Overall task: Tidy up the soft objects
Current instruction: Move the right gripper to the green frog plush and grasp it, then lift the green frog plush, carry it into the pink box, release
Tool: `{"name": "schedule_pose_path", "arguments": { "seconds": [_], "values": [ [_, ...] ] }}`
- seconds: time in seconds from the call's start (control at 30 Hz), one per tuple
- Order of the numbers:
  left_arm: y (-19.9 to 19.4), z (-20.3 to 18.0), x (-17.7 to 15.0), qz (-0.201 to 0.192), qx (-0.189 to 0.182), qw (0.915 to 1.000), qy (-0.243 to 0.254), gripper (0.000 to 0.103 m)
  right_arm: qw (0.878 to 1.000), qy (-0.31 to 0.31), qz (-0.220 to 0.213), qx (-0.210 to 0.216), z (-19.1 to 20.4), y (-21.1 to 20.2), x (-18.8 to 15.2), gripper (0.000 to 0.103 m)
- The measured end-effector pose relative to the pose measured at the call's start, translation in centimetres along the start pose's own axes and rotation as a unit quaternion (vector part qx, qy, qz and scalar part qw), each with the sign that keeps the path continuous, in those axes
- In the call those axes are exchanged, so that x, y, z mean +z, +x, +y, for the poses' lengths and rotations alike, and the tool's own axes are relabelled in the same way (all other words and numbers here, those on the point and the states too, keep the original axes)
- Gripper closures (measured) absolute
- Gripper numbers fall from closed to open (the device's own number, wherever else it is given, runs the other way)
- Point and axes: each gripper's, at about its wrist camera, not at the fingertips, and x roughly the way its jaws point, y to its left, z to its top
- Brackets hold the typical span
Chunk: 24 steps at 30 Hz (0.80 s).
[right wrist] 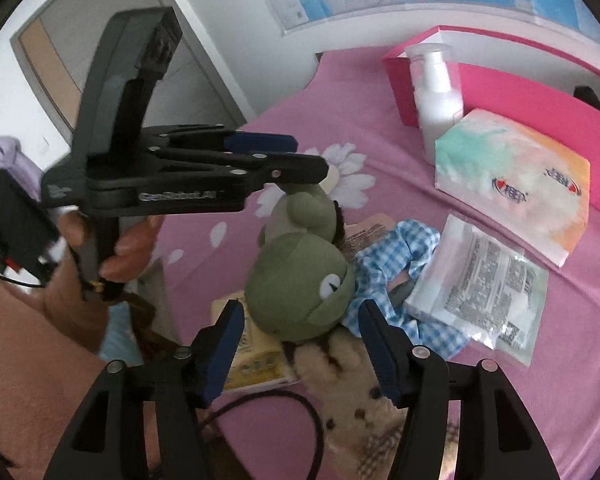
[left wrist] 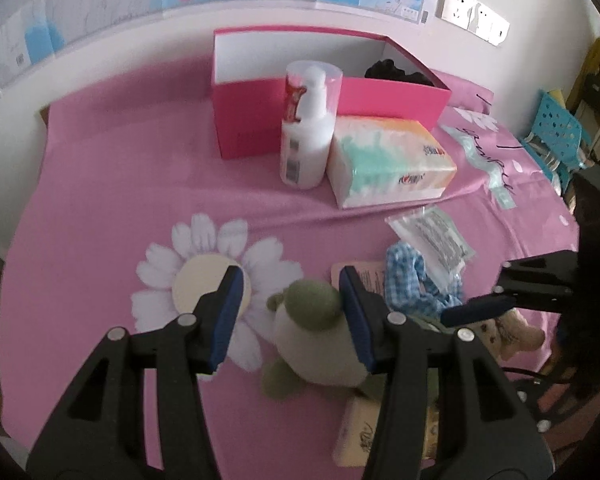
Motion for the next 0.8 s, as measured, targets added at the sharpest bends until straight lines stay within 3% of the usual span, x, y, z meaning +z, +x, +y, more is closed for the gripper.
{"name": "schedule_pose_path", "arguments": {
  "seconds": [0.17,0.37,0.53,0.7,0.77,0.8],
  "values": [
    [-0.4,0.9,-0.9,0.006,-0.032,0.9994,-0.009,0.051,1.0,-0.009,-0.015,-0.006,0.3,0.2,0.3,0.057],
    [-0.3,0.9,-1.9,0.019,-0.078,0.9968,0.003,0.051,0.998,0.032,-0.051,-0.018,-2.2,-1.8,1.1,0.068],
    [0.6,0.9,-2.1,0.027,-0.089,0.9956,0.008,0.05,0.995,0.07,-0.074,-0.021,-4.6,-2.7,1.6,0.068],
    [1.2,1.2,-1.7,0.028,-0.093,0.9952,0.002,0.049,0.994,0.07,-0.079,-0.024,-4.6,-3.0,1.4,0.065],
    [1.5,1.4,-1.7,0.032,-0.097,0.9947,-0.002,0.049,0.994,0.064,-0.082,-0.021,-4.0,-2.9,1.2,0.053],
    [1.7,1.4,-1.7,0.034,-0.097,0.9947,-0.004,0.049,0.995,0.058,-0.082,-0.024,-3.8,-2.9,1.2,0.052]
  ]
}}
